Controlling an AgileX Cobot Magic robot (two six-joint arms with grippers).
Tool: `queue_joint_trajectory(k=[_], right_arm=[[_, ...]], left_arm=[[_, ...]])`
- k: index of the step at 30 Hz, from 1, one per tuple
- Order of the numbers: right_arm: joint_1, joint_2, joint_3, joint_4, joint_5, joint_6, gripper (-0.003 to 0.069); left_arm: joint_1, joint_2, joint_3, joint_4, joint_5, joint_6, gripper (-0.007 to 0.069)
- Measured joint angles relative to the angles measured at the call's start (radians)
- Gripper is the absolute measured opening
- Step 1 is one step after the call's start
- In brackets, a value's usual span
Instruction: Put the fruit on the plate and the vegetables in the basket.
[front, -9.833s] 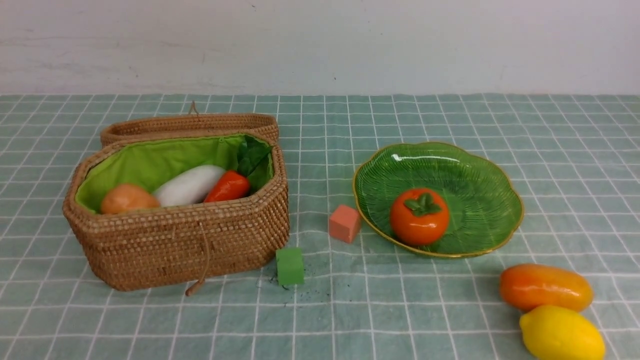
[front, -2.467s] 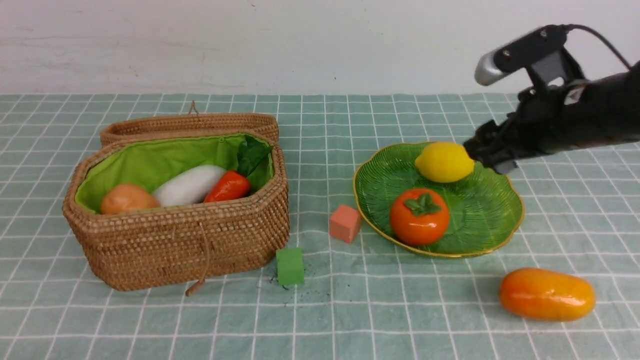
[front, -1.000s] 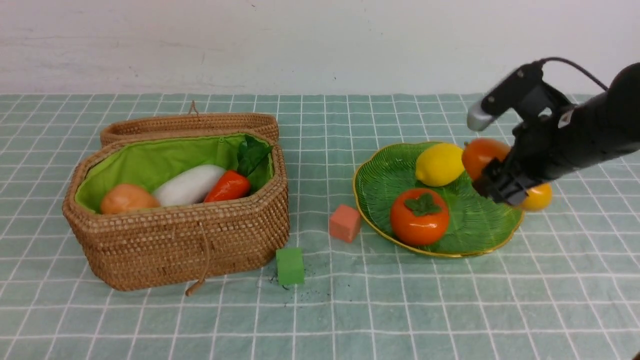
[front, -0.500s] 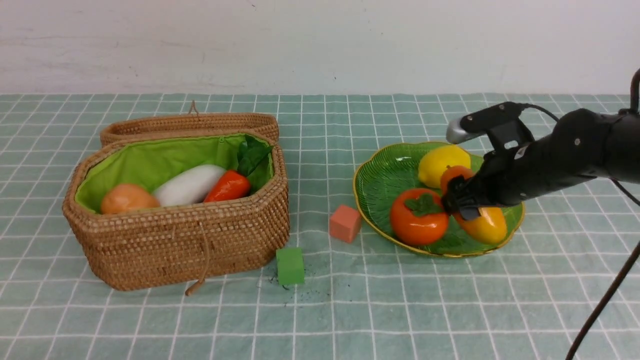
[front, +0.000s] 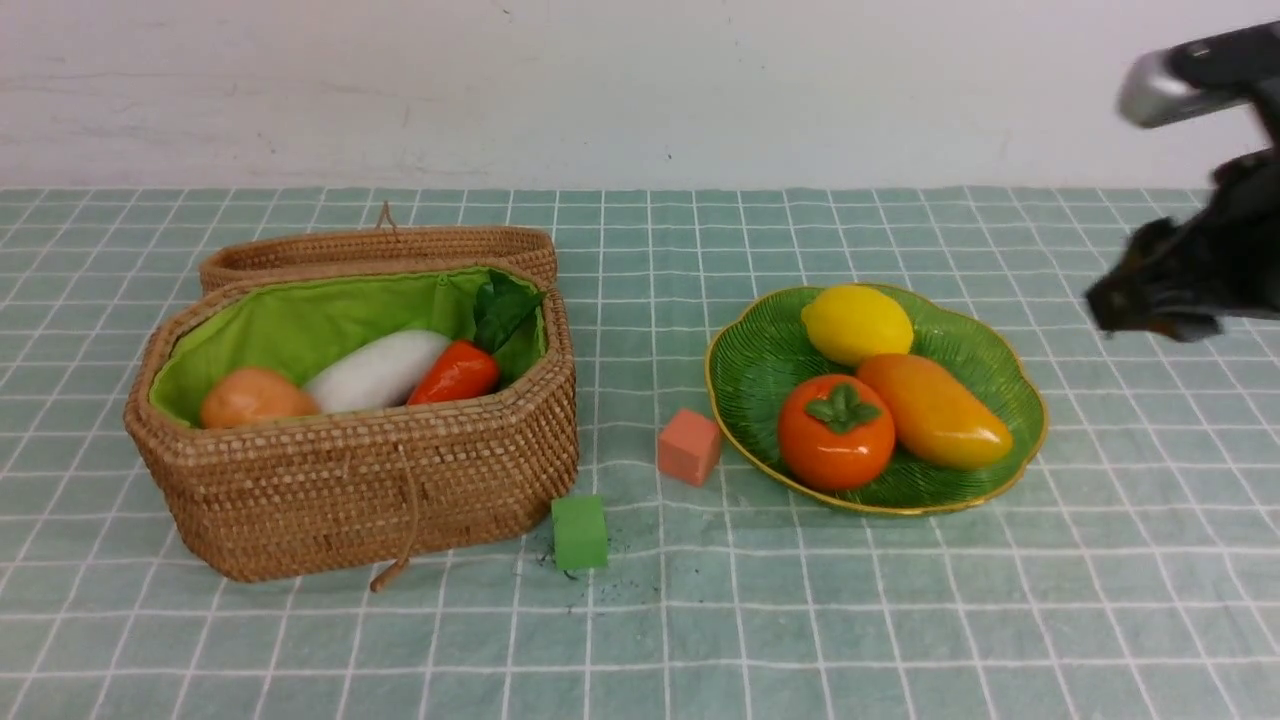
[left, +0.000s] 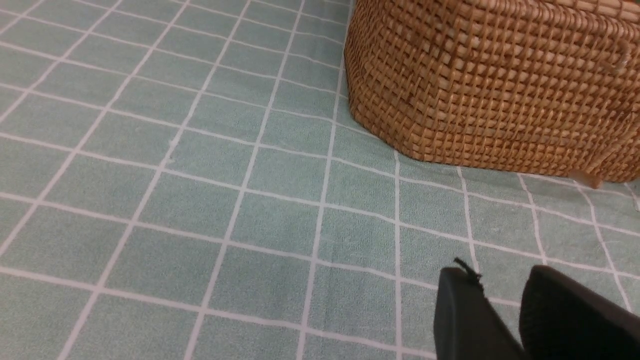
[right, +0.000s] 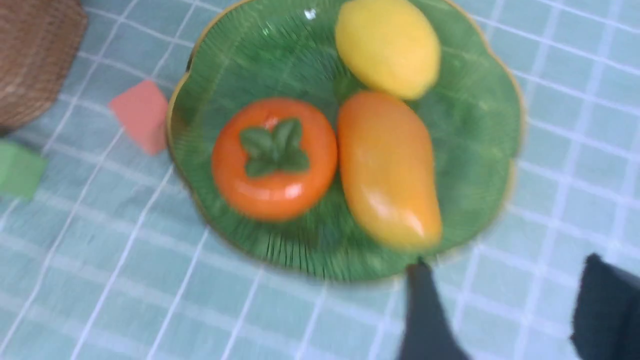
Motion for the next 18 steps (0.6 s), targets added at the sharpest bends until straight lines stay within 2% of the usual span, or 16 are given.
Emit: queue_joint_trajectory(k=[1, 2, 4, 8, 14, 18], right_arm=[[-0.021, -0.077, 0.001, -0.005, 0.099, 0.015, 0.0266], [-0.024, -0.086, 0.001, -0.004, 0.126, 0.018, 0.0246], [-0.042, -0.199, 0.032, -0.004, 0.264, 0.048, 0.0118], [-0.044, -0.327, 0.143, 0.033, 0.362, 0.067, 0.0000], [-0.044, -0.468, 0.268, 0.070, 0.406, 0.070, -0.0016], [-0.031, -0.517, 0.274, 0.070, 0.407, 0.069, -0.0015]], left_arm=[[0.000, 0.000, 0.000, 0.000, 0.000, 0.000, 0.0176], [0.000, 0.000, 0.000, 0.000, 0.000, 0.000, 0.0176], [0.000, 0.000, 0.000, 0.000, 0.000, 0.000, 0.0176], [0.000, 0.000, 0.000, 0.000, 0.000, 0.000, 0.0176], [0.000, 0.000, 0.000, 0.000, 0.000, 0.000, 0.0176], [0.000, 0.000, 0.000, 0.000, 0.000, 0.000, 0.0176]])
